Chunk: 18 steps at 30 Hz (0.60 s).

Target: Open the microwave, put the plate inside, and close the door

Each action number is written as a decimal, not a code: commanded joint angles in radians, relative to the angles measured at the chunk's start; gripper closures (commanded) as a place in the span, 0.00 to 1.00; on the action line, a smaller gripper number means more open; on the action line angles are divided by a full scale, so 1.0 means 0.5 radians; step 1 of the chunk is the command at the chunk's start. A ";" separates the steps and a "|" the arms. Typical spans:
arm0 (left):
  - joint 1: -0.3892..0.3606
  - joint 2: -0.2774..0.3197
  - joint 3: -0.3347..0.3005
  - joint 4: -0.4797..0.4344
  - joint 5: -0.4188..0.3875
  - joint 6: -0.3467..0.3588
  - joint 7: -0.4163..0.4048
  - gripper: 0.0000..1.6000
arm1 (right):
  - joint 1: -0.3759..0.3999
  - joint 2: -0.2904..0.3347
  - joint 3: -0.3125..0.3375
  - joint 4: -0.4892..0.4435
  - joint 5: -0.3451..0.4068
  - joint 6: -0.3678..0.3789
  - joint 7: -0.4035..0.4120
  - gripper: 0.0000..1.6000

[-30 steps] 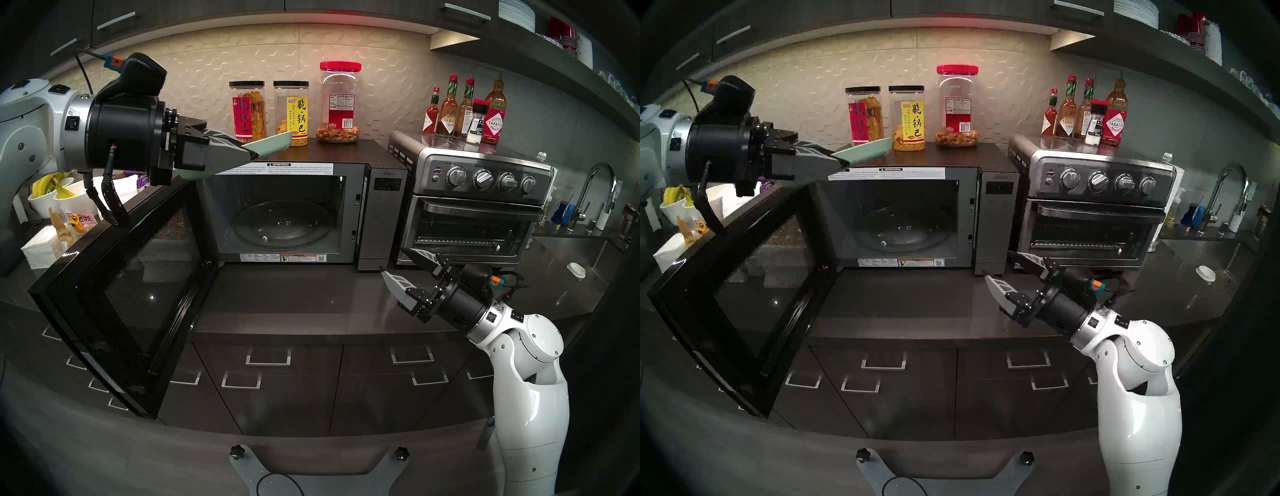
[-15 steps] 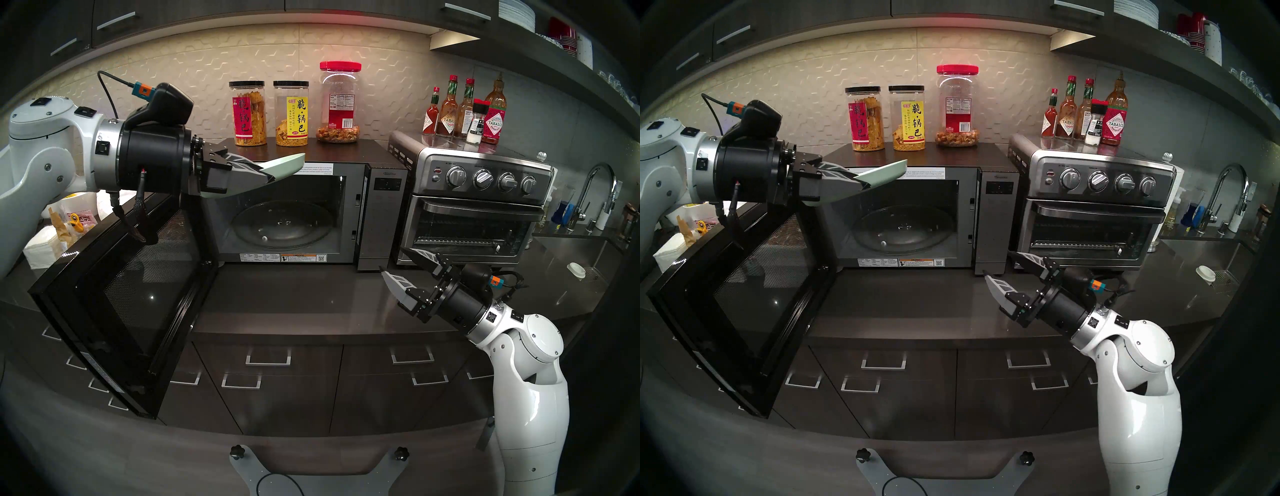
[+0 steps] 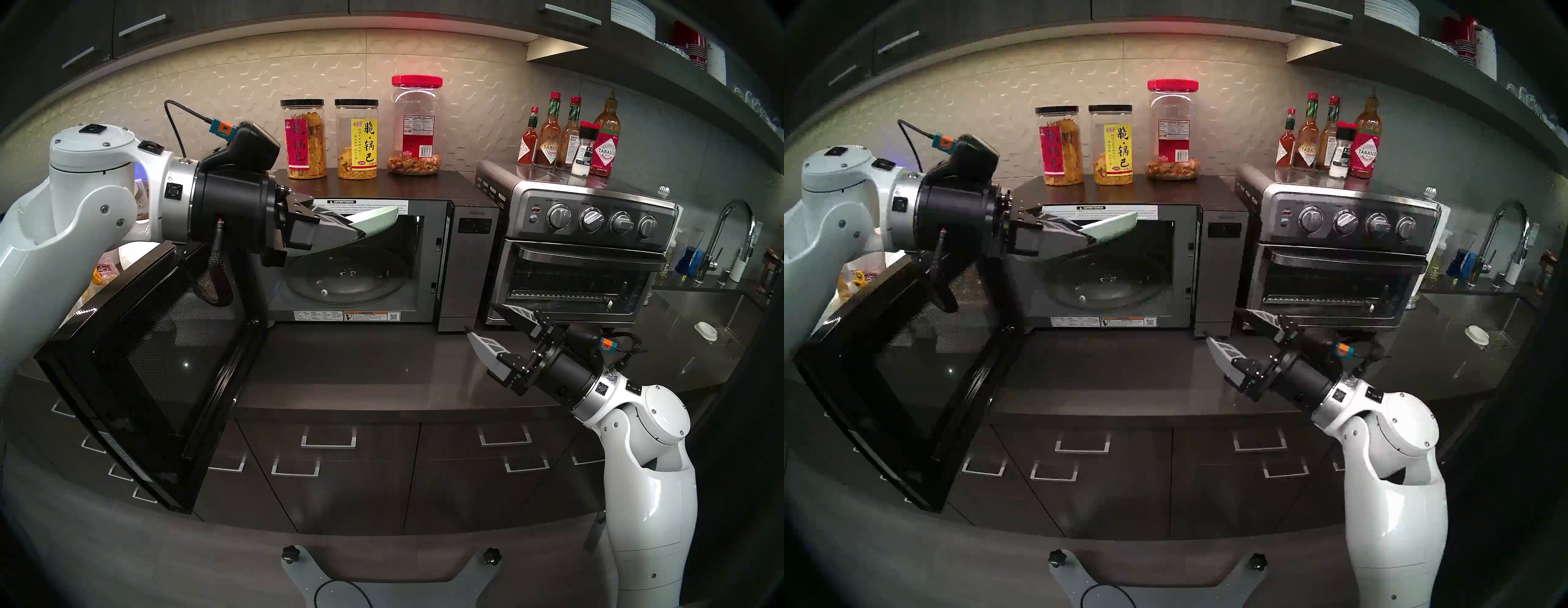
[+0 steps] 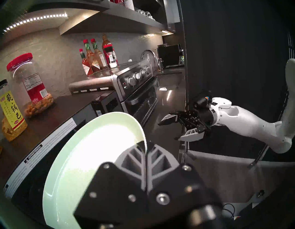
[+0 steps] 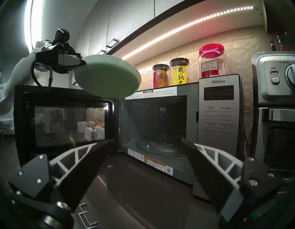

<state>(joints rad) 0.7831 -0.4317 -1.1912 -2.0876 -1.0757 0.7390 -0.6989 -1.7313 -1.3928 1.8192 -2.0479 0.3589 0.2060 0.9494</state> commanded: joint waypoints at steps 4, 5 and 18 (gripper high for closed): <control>-0.279 -0.194 0.018 0.092 0.135 0.221 -0.209 1.00 | 0.018 0.000 0.006 -0.038 0.009 -0.004 0.002 0.00; -0.301 -0.205 0.027 0.104 0.158 0.246 -0.240 1.00 | 0.018 0.000 0.006 -0.038 0.009 -0.004 0.002 0.00; -0.521 -0.189 0.161 0.200 0.308 0.369 -0.540 1.00 | 0.018 -0.001 0.006 -0.039 0.008 -0.002 0.002 0.00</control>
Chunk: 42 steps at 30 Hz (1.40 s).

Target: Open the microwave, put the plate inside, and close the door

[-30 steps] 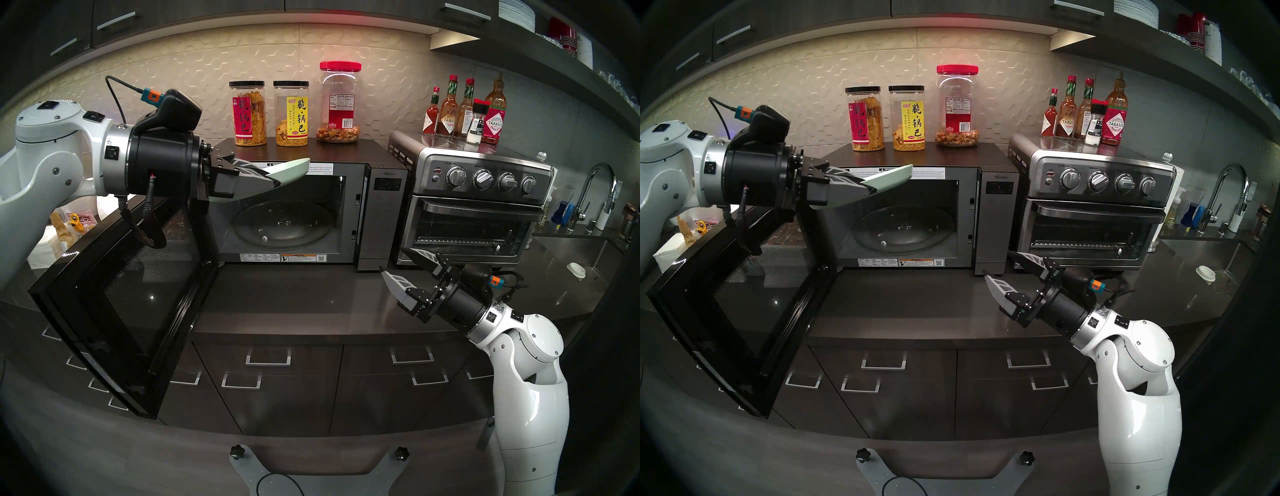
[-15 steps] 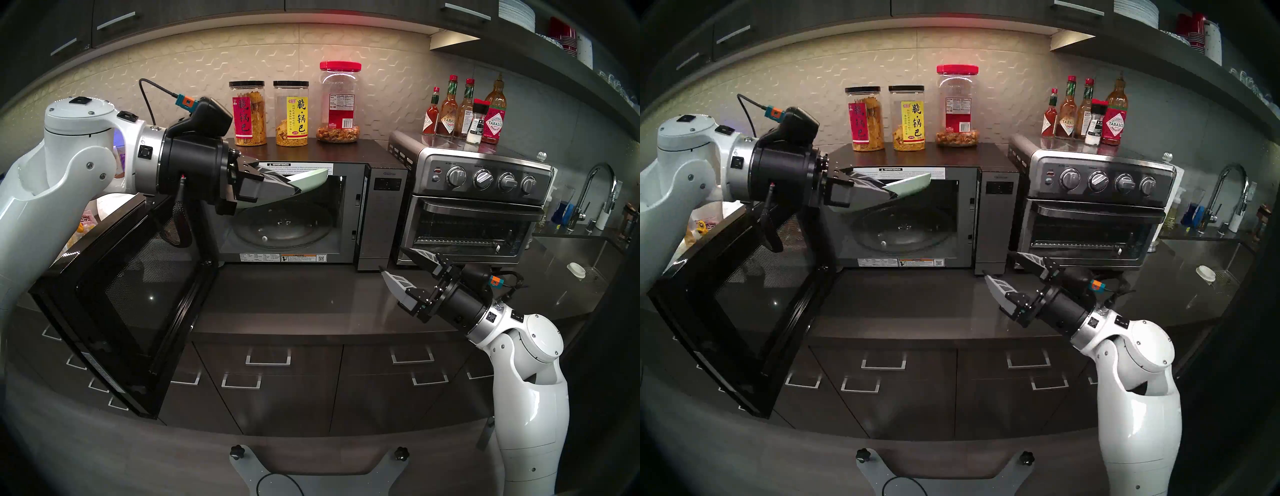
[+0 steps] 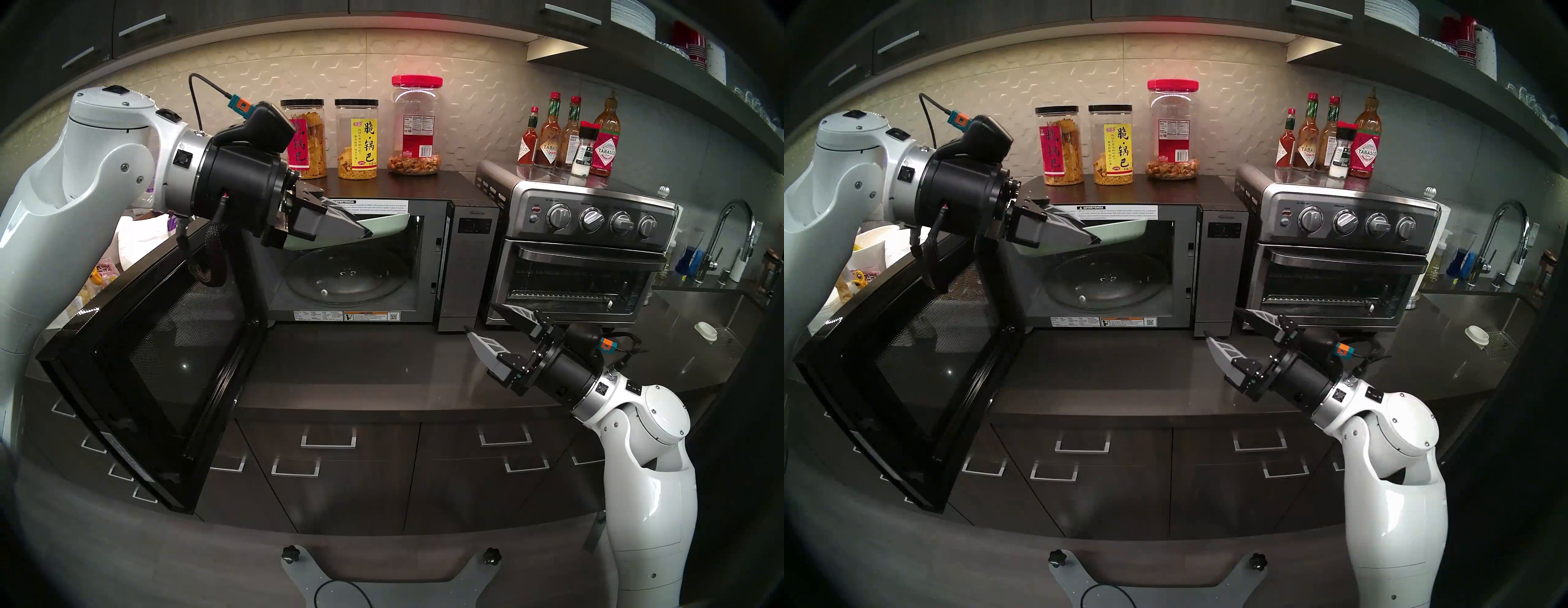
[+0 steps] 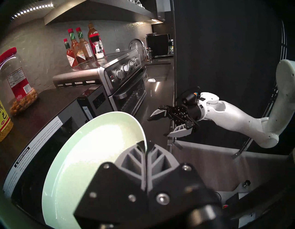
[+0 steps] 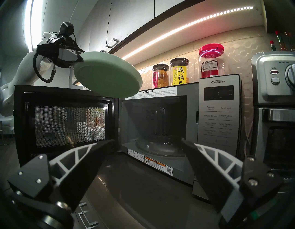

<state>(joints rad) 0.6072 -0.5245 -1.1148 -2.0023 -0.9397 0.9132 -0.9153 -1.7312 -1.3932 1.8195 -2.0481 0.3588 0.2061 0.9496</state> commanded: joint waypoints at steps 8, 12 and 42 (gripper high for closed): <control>-0.191 0.008 0.057 0.043 0.032 -0.017 -0.141 1.00 | 0.018 0.000 0.006 -0.039 0.008 -0.002 0.001 0.00; -0.200 0.016 0.087 0.047 0.033 -0.040 -0.170 1.00 | 0.018 0.000 0.006 -0.039 0.008 -0.002 0.002 0.00; -0.190 0.052 0.222 0.087 0.038 -0.208 -0.205 1.00 | 0.018 -0.001 0.007 -0.040 0.008 -0.001 0.002 0.00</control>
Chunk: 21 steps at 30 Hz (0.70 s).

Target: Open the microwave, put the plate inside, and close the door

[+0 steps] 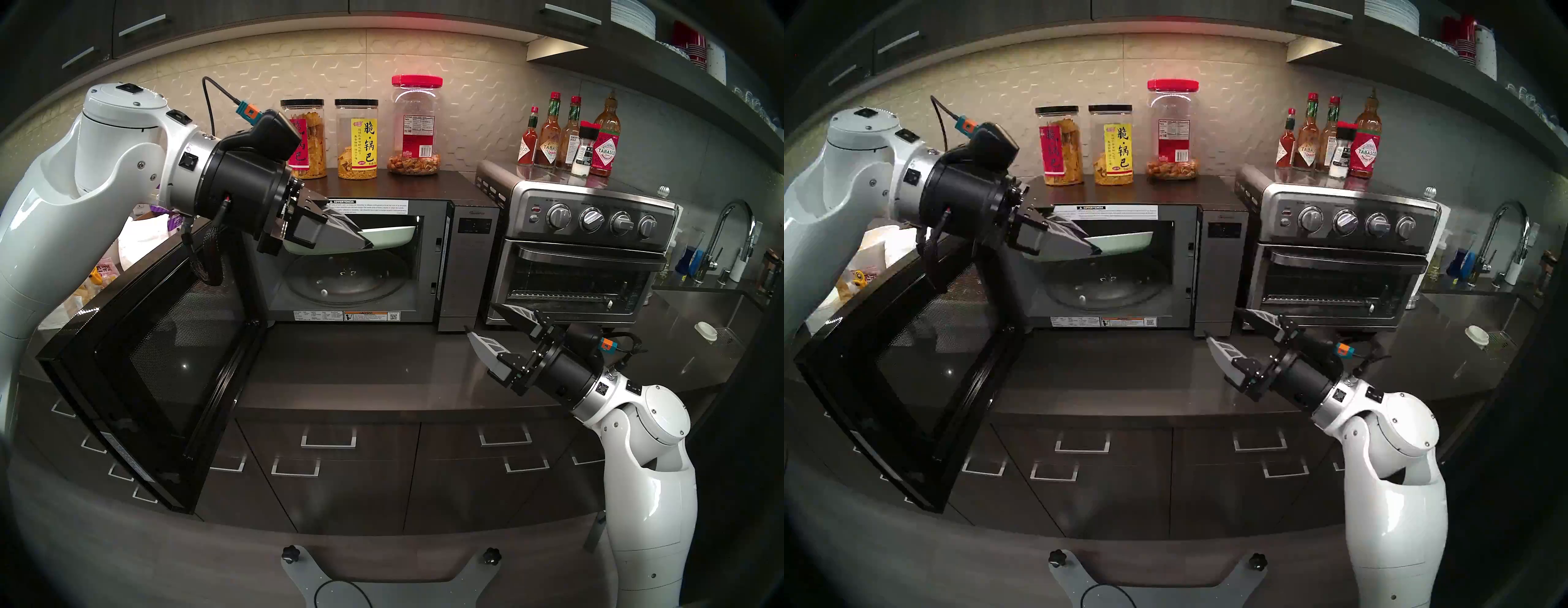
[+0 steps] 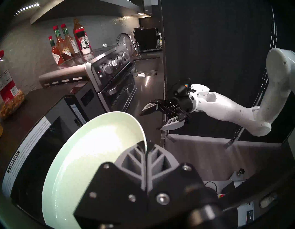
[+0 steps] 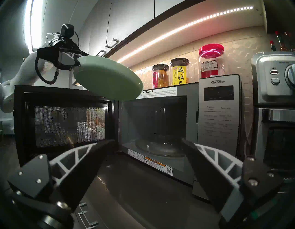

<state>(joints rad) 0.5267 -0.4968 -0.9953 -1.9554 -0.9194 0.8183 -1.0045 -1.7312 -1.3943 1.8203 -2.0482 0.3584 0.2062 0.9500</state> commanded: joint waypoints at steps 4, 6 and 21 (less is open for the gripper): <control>-0.031 -0.002 -0.014 -0.006 -0.004 -0.020 -0.027 1.00 | 0.018 0.001 0.005 -0.040 0.008 -0.001 0.001 0.00; -0.031 -0.002 -0.013 -0.006 -0.004 -0.021 -0.027 1.00 | 0.018 0.001 0.005 -0.040 0.008 -0.001 0.001 0.00; -0.034 0.000 -0.010 -0.005 -0.006 -0.024 -0.028 1.00 | 0.018 0.000 0.005 -0.040 0.008 -0.001 0.002 0.00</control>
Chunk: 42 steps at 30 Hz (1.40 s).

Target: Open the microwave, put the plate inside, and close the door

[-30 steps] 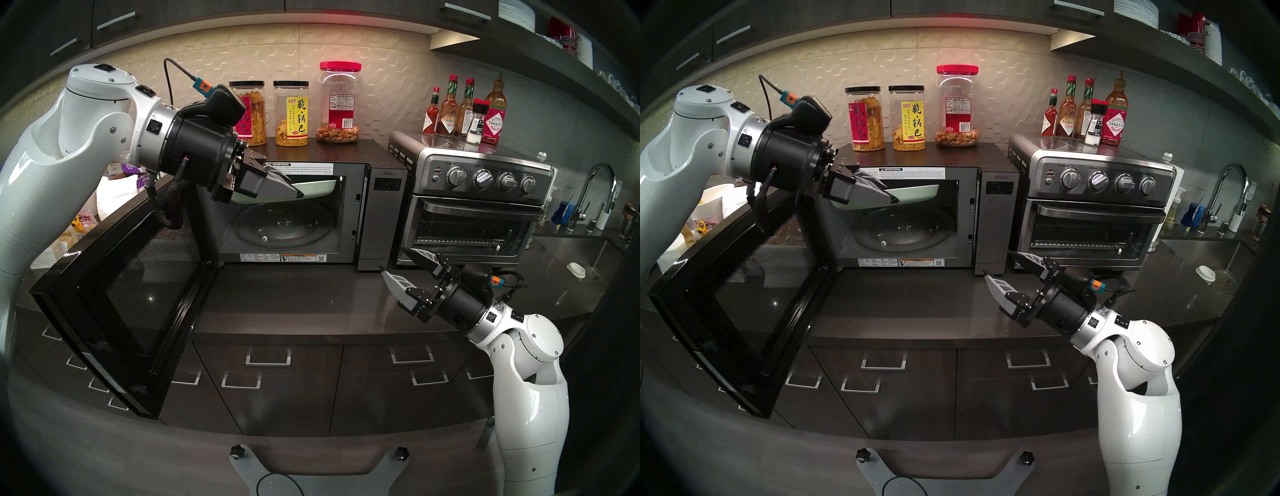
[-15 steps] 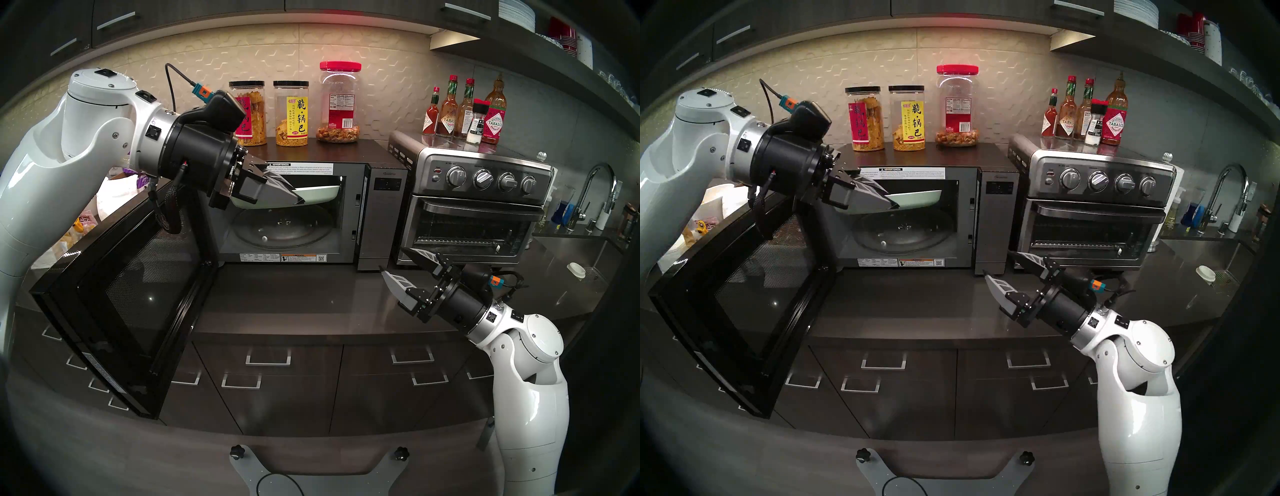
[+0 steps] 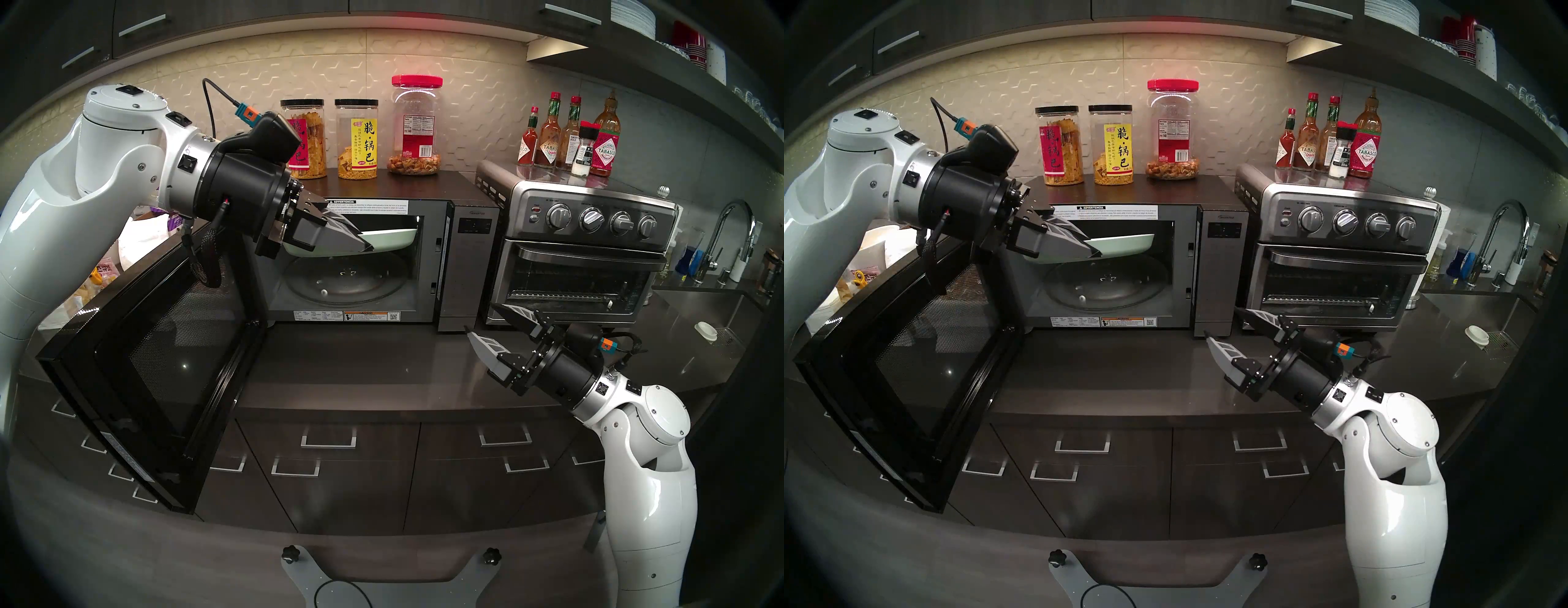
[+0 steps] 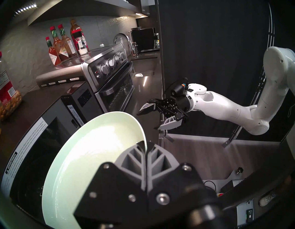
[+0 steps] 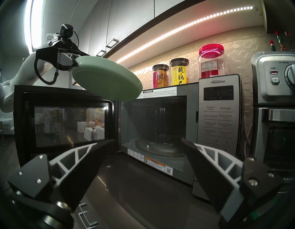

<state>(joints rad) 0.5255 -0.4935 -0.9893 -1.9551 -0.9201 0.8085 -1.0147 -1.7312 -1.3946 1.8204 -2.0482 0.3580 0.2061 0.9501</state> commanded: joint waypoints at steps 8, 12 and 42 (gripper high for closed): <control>-0.032 -0.006 -0.021 -0.005 -0.005 -0.004 -0.007 1.00 | 0.018 0.001 0.005 -0.040 0.008 -0.001 0.002 0.00; -0.033 -0.006 -0.020 -0.005 -0.005 -0.005 -0.007 1.00 | 0.018 0.001 0.005 -0.040 0.008 -0.001 0.002 0.00; -0.034 -0.005 -0.019 -0.005 -0.006 -0.006 -0.007 1.00 | 0.018 0.000 0.006 -0.040 0.008 -0.001 0.003 0.00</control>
<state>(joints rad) 0.5245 -0.4937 -0.9870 -1.9552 -0.9212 0.8064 -1.0166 -1.7311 -1.3954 1.8206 -2.0482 0.3577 0.2062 0.9507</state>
